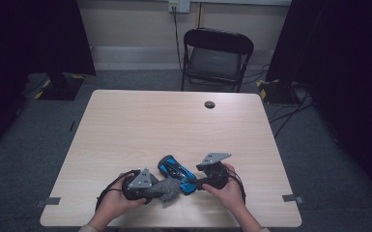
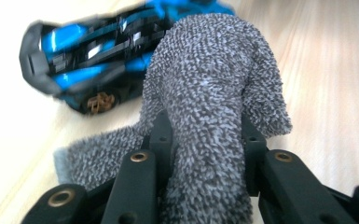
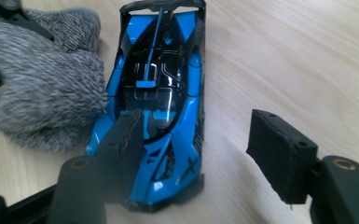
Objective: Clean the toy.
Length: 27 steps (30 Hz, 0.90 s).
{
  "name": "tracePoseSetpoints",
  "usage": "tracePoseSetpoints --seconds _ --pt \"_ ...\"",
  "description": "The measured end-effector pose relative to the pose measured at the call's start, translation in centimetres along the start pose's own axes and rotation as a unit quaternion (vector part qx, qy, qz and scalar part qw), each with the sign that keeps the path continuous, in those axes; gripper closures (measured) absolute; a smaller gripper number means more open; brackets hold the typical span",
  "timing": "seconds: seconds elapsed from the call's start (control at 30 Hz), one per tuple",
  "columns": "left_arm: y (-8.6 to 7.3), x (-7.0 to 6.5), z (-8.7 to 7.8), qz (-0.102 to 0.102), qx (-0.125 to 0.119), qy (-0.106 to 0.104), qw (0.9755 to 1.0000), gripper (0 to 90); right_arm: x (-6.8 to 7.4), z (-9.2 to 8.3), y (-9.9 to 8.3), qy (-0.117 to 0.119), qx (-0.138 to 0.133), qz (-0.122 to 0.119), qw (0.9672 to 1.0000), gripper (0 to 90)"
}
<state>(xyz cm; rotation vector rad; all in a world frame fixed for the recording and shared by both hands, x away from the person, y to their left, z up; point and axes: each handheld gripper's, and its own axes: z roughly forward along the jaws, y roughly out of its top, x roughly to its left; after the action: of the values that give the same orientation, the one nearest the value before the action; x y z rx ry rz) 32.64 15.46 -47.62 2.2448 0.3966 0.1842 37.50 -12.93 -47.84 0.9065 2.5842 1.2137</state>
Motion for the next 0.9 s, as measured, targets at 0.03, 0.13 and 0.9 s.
tracePoseSetpoints --seconds 0.03,0.13,0.9 --pt "0.3 -0.2 -0.1 0.0 -0.006 -0.004 1.0 68.0 0.0 0.2 0.1 0.002 0.001 0.004 1.0 36.0" --pt "1.1 -0.7 0.1 0.005 -0.005 -0.026 0.9996 68.3 -0.1 0.4 0.2 0.005 -0.001 0.008 1.0 34.5" --pt "1.3 -1.2 2.4 -0.005 0.034 -0.026 0.9991 67.5 1.2 0.9 2.6 0.006 -0.004 -0.015 0.9999 35.7"
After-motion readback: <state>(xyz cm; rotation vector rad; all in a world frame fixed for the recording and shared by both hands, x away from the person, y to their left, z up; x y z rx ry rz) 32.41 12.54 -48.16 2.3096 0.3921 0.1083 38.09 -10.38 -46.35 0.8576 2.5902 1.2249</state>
